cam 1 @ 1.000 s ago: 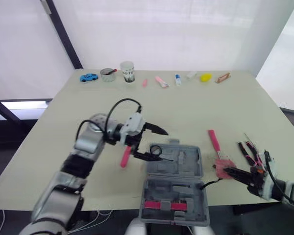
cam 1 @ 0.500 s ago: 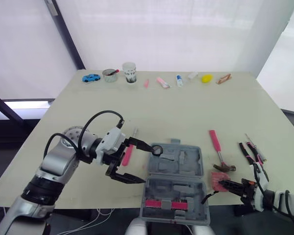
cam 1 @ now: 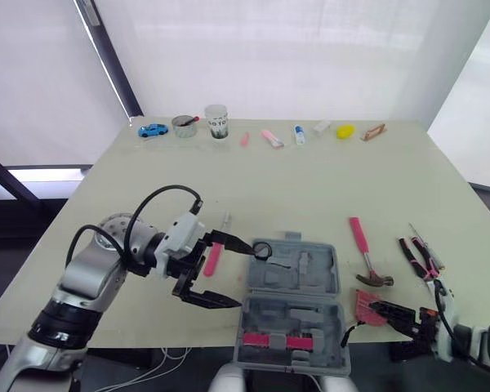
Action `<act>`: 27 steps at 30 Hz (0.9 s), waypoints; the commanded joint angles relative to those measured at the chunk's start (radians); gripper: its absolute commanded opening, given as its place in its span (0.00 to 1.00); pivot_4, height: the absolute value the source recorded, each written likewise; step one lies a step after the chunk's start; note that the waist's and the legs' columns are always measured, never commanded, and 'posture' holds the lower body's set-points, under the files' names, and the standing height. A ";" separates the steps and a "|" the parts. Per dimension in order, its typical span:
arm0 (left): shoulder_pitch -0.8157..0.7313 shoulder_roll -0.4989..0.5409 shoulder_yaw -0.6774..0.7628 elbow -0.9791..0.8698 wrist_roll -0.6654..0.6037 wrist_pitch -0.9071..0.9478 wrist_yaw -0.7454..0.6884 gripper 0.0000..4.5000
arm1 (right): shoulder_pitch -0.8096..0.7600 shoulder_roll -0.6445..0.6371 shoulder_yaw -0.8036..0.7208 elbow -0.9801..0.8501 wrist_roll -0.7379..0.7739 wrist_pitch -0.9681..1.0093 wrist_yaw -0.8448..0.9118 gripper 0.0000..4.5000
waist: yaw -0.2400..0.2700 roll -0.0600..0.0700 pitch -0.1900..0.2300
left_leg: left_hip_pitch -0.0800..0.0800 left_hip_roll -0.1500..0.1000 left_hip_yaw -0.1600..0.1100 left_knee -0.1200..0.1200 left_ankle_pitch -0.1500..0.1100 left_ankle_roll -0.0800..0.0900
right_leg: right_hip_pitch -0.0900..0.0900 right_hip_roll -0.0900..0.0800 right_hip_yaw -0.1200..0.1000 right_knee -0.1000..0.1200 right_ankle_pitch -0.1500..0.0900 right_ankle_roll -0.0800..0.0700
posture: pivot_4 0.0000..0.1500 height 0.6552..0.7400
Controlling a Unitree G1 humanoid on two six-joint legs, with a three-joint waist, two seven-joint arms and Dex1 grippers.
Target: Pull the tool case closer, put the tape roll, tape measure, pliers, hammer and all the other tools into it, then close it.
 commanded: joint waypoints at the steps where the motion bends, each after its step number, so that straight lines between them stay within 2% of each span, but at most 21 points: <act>1: 0.005 0.010 0.030 -0.026 -0.018 0.009 -0.011 1.00 | 0.078 -0.070 -0.013 -0.089 -0.229 -0.149 0.230 0.98 | -0.001 0.000 0.000 | 0.000 0.000 0.000 0.000 0.000 0.000 | 0.000 0.000 0.000 0.000 0.000 0.000 | 1.00 1.00; 9: 0.011 0.006 0.039 -0.039 -0.027 0.019 -0.008 1.00 | 0.090 -0.093 0.113 -0.107 -0.771 -0.732 0.567 0.98 | -0.010 0.000 0.000 | 0.004 0.001 0.002 0.000 0.000 0.000 | 0.001 0.001 0.002 0.002 -0.002 0.004 | 1.00 1.00; 13: 0.017 0.009 0.039 -0.049 -0.014 0.011 -0.005 1.00 | -0.016 -0.088 0.230 0.002 -1.007 -0.985 0.639 0.98 | -0.011 -0.001 0.000 | 0.005 0.001 0.004 0.000 0.000 0.000 | 0.001 0.001 0.004 0.002 -0.002 0.003 | 1.00 1.00; 18: 0.028 0.016 0.053 -0.076 -0.024 0.020 0.002 1.00 | -0.128 -0.068 0.310 0.080 -1.114 -1.065 0.680 0.98 | -0.010 -0.001 0.001 | 0.006 0.001 0.007 0.000 0.000 0.000 | 0.001 0.001 0.006 0.002 0.000 0.000 | 1.00 1.00; 27: 0.056 0.025 0.083 -0.097 -0.021 0.013 0.007 1.00 | -0.217 -0.008 0.373 0.158 -1.178 -1.098 0.714 0.98 | -0.007 -0.001 0.001 | 0.006 0.001 0.009 0.000 0.000 0.000 | 0.001 0.001 0.005 0.002 0.000 0.000 | 1.00 1.00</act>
